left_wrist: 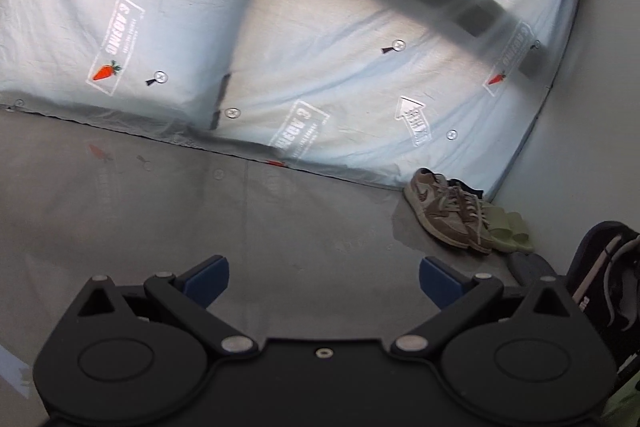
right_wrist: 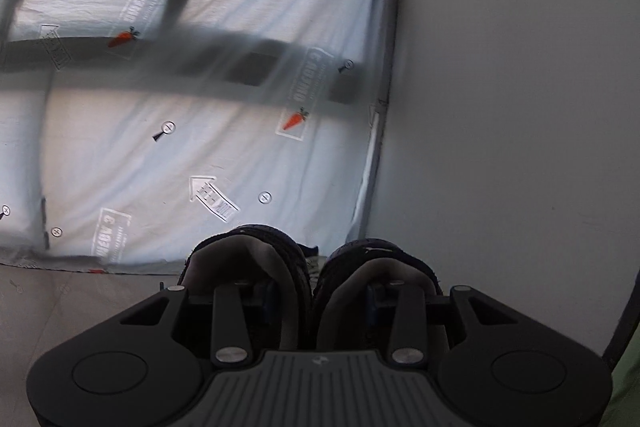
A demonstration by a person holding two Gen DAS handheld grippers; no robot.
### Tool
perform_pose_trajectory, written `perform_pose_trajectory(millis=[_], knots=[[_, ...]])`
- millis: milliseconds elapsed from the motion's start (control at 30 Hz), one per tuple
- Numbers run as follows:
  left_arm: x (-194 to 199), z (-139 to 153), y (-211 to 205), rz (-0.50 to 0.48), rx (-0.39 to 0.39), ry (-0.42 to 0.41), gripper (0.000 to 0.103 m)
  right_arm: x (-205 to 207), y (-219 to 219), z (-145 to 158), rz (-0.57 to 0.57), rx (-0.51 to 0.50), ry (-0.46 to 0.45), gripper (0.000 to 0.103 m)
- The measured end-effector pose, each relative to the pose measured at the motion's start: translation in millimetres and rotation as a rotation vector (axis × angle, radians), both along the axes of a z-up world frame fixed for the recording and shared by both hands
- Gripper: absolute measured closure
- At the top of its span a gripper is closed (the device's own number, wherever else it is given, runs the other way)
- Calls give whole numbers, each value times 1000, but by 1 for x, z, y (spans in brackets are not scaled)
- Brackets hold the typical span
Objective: Organize scattered shoes
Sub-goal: 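Carry the black Puma sneakers toward the shoes lined along the wall, then lower the Puma sneakers beside the Jordan sneakers and open the right gripper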
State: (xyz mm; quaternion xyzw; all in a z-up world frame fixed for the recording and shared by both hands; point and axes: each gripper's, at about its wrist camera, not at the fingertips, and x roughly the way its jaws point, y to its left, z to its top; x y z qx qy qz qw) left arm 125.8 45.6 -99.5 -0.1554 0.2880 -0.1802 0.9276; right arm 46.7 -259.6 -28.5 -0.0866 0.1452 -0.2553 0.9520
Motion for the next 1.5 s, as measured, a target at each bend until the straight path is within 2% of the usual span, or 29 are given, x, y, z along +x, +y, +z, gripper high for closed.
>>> perform_pose_trajectory(millis=[100,233,433,733,1033,1167,1333,1433,1500], knots=[[1,-2,-51,-51,11,0,1,-10,-40,-8,-2,17,38,62],[0,-6,-101,-58,-9,10,1,-21,-86,-16,17,25,68,62],[-6,3,-141,-42,-1,-5,1,-5,-133,-14,104,68,99,61],[6,2,-145,84,32,27,1,51,-173,-29,131,218,151,59],[40,-6,-147,187,0,33,1,115,-189,-59,179,310,299,59],[58,-6,-151,198,-7,36,1,139,-191,-74,203,328,364,59],[69,-9,-159,173,28,63,1,170,-194,-96,252,371,462,59],[71,-11,-163,156,41,79,1,184,-195,-107,269,362,492,59],[73,-13,-164,153,52,87,1,190,-197,-108,279,368,479,59]])
